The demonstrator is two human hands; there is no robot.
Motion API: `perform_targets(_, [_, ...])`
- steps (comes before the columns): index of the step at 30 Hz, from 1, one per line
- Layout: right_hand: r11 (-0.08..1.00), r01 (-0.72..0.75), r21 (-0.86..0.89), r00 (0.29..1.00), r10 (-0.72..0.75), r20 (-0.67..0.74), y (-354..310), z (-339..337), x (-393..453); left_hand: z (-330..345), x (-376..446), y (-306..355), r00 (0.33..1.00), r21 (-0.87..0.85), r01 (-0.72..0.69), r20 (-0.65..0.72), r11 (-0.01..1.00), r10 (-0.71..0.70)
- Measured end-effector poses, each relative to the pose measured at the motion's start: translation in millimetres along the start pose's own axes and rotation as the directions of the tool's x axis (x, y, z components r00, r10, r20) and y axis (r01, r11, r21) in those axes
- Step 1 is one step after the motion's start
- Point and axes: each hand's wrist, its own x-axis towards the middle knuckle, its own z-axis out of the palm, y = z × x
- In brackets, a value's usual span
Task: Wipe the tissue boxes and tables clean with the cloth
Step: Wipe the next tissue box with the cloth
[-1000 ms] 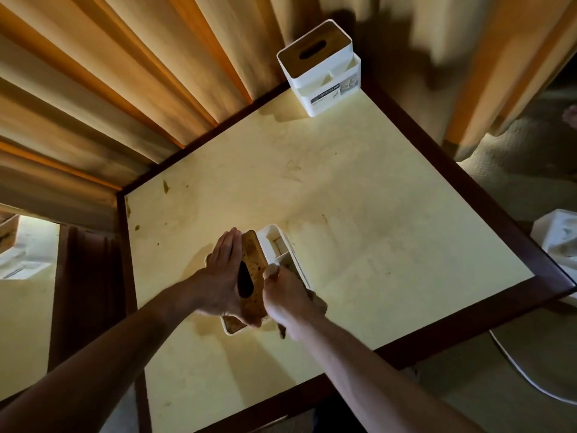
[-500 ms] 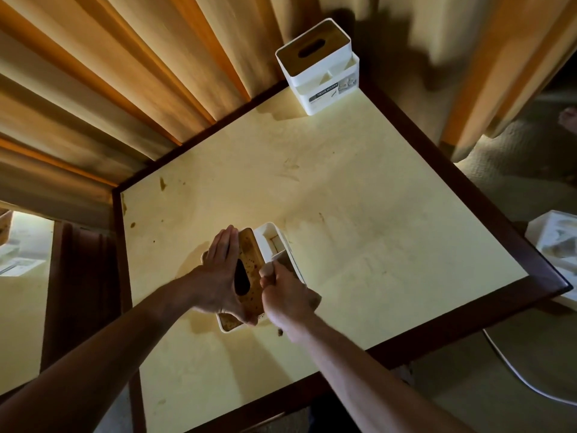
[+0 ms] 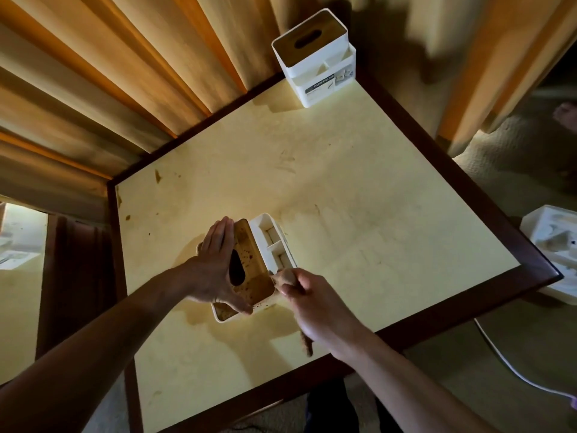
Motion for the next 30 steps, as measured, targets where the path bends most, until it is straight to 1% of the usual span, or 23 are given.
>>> perform_targets(3, [0.995,0.025,0.101,1.000,-0.024,-0.014,-2.6,-13.2,-9.4,-0.2,0.5,-1.4,1.000,-0.008,-0.005,-0.003,1.000,0.005])
perform_targets(6, [0.988,0.061,0.141,0.997,-0.056,-0.045,0.0,-24.1,-13.3,0.2,-1.4,-0.8,1.000,-0.016,-0.012,-0.005,1.000,0.012])
perform_targets(10, [0.979,0.150,0.136,0.979,-0.128,-0.161,10.4,-39.7,-12.1,1.7,-2.7,-1.3,0.999,-0.022,-0.026,-0.035,0.999,0.026])
perform_targets(12, [0.977,0.170,0.128,0.966,-0.140,-0.219,17.5,-43.8,-8.6,1.9,-3.0,-1.8,0.999,-0.036,-0.023,-0.044,0.999,0.021])
perform_targets(16, [0.982,0.162,0.093,0.959,-0.134,-0.249,20.8,-40.8,-1.8,5.5,-5.0,-2.1,0.998,-0.107,0.002,-0.055,0.994,-0.008])
perform_targets(20, [0.990,0.141,-0.016,0.960,-0.141,-0.243,20.5,-33.2,7.0,17.9,-12.6,1.0,0.993,-0.243,0.079,-0.066,0.967,-0.098])
perform_targets(23, [0.988,0.140,-0.069,0.953,-0.154,-0.263,20.5,-27.8,13.9,31.2,-18.0,1.0,0.970,-0.379,0.142,-0.129,0.914,-0.204])
perform_targets(25, [0.986,0.144,-0.084,0.949,-0.162,-0.270,20.9,-24.2,16.9,42.4,-18.4,0.4,0.936,-0.484,0.177,-0.185,0.857,-0.298])
perform_targets(28, [0.986,0.136,-0.100,0.954,-0.157,-0.254,23.0,-18.3,21.4,55.2,-18.5,8.6,0.861,-0.612,0.204,-0.259,0.764,-0.437])
perform_targets(30, [0.984,0.141,-0.112,0.956,-0.165,-0.243,25.3,-14.4,25.6,59.1,-19.2,19.8,0.819,-0.680,0.217,-0.264,0.700,-0.510])
